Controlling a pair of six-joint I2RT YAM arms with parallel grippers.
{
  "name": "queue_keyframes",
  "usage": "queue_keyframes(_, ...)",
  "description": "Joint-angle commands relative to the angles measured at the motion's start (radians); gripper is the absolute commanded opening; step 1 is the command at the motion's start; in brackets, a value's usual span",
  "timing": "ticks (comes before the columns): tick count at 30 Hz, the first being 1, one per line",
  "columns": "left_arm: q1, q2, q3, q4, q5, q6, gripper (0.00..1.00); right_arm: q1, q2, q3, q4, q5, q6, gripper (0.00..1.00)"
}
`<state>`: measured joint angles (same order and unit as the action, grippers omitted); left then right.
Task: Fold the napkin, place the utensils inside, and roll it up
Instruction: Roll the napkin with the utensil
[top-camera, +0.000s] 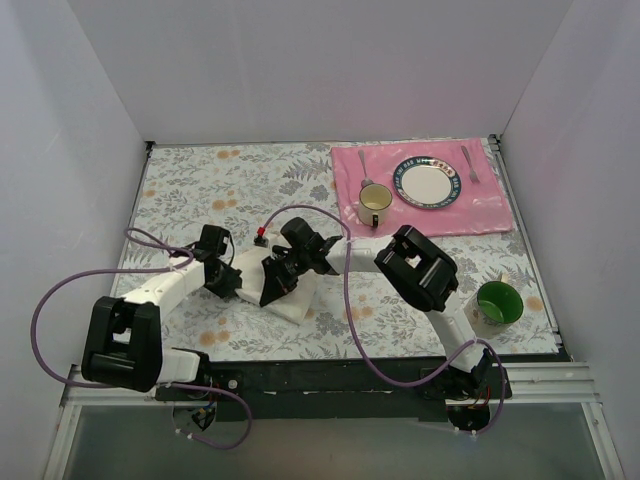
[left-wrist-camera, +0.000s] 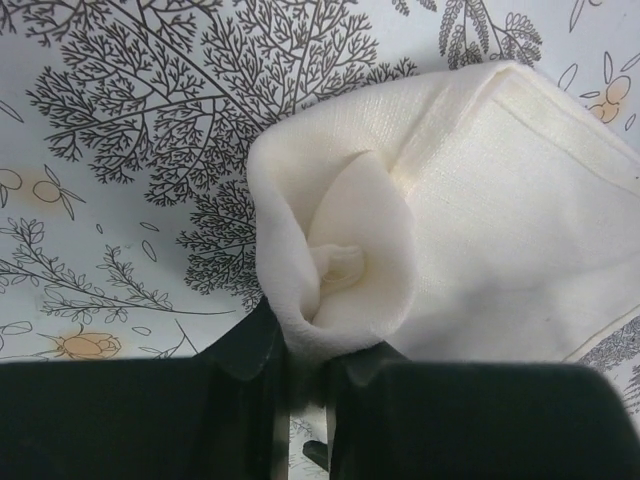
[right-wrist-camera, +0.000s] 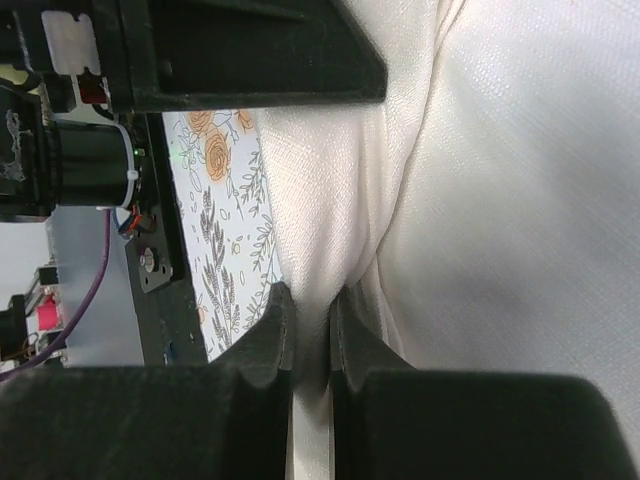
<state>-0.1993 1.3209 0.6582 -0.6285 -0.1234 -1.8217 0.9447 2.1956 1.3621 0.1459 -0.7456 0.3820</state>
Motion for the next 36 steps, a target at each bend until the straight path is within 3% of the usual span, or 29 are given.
queue_keyframes(1, 0.001, 0.032, -0.002, -0.022, -0.047, 0.091, 0.0, 0.019, 0.024, 0.006, -0.241, 0.117, -0.104, 0.01)
queue_keyframes(4, 0.001, 0.067, 0.023, -0.057, -0.032, 0.096, 0.0, 0.034, 0.024, 0.07, -0.345, 0.169, -0.171, 0.03)
queue_keyframes(11, 0.001, 0.112, 0.055, -0.125, 0.011, 0.087, 0.0, 0.107, -0.054, 0.199, -0.563, 0.425, -0.313, 0.42)
queue_keyframes(14, 0.001, 0.126, 0.064, -0.131, 0.027, 0.085, 0.0, 0.146, -0.088, 0.242, -0.617, 0.544, -0.345, 0.51)
queue_keyframes(20, 0.001, 0.138, 0.066, -0.135, 0.048, 0.081, 0.0, 0.226, -0.206, 0.171, -0.521, 0.834, -0.371, 0.64)
queue_keyframes(26, 0.001, 0.147, 0.066, -0.14, 0.064, 0.085, 0.0, 0.305, -0.247, 0.107, -0.399, 0.934, -0.423, 0.71)
queue_keyframes(36, 0.001, 0.156, 0.064, -0.142, 0.088, 0.081, 0.0, 0.333, -0.116, 0.207, -0.352, 0.954, -0.443, 0.74)
